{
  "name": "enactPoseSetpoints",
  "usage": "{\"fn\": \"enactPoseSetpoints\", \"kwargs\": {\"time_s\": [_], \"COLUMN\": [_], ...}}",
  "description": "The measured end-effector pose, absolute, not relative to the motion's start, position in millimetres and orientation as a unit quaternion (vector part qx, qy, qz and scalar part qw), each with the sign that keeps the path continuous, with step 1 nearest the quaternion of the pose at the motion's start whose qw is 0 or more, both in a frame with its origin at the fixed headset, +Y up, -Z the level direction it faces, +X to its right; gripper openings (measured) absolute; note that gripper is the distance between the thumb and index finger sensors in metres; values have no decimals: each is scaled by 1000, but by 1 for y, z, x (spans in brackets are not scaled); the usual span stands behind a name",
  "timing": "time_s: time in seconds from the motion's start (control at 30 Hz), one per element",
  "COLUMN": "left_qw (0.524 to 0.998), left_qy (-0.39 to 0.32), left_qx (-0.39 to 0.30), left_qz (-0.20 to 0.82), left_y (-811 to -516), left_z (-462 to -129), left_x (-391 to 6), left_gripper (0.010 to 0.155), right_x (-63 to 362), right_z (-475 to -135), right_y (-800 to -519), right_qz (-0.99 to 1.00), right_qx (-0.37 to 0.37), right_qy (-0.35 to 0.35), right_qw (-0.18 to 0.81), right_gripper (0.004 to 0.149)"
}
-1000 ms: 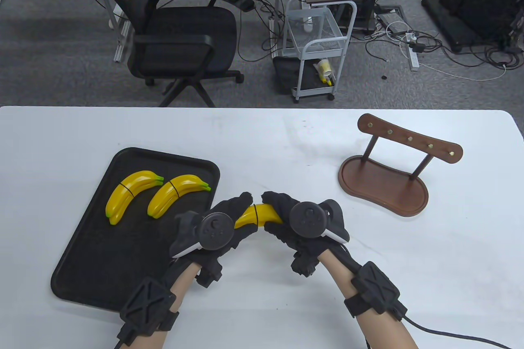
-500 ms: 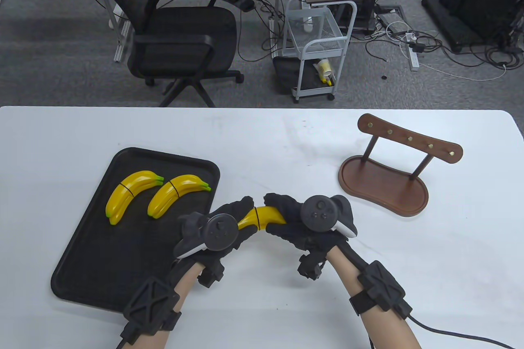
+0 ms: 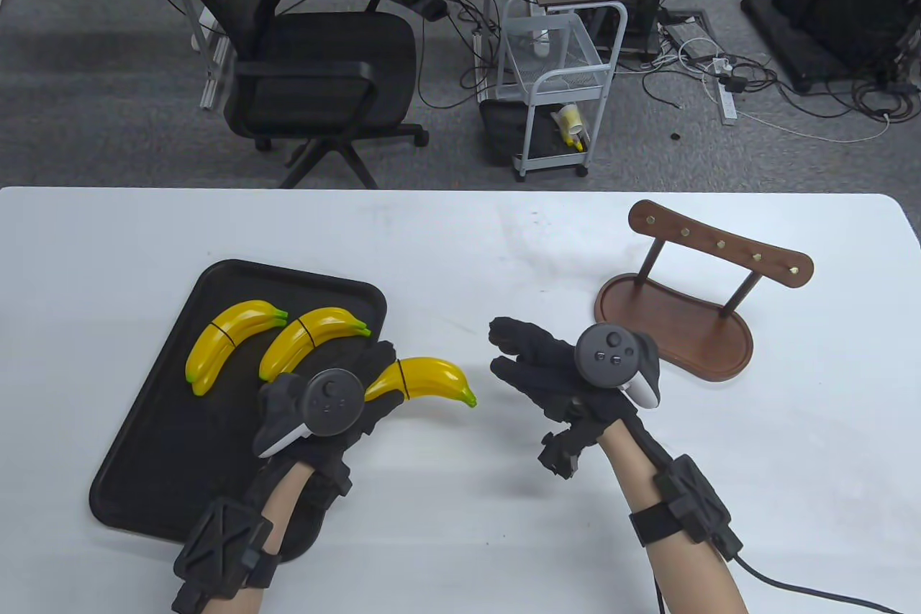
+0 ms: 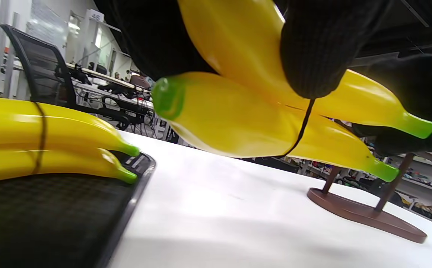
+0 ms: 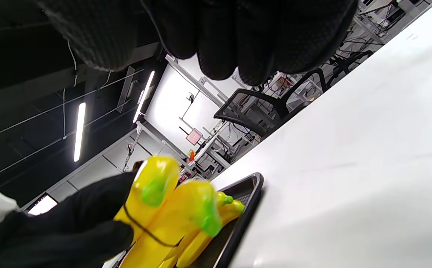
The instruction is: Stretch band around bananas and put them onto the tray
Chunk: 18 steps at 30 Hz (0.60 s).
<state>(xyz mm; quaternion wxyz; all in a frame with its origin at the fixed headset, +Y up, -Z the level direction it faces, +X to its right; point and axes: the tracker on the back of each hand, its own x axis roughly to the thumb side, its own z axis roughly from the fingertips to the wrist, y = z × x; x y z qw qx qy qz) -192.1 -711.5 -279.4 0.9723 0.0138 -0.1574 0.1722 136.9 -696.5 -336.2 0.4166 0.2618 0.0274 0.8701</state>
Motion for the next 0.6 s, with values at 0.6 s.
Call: {"fn": "enactPoseSetpoints", "kwargs": {"time_s": [0.6], "left_qw": [980], "left_qy": [-28], "left_qx": [-9], "left_qz": [197], "left_y": [-739], "left_z": [-244], "left_x": [-307], "left_gripper": [66], "right_x": [161], "right_z": [-345], "right_y": [-694], "right_qz": [878], "right_qx": [234], "right_qy": [6], "right_qw": [417], "right_gripper": [63]}}
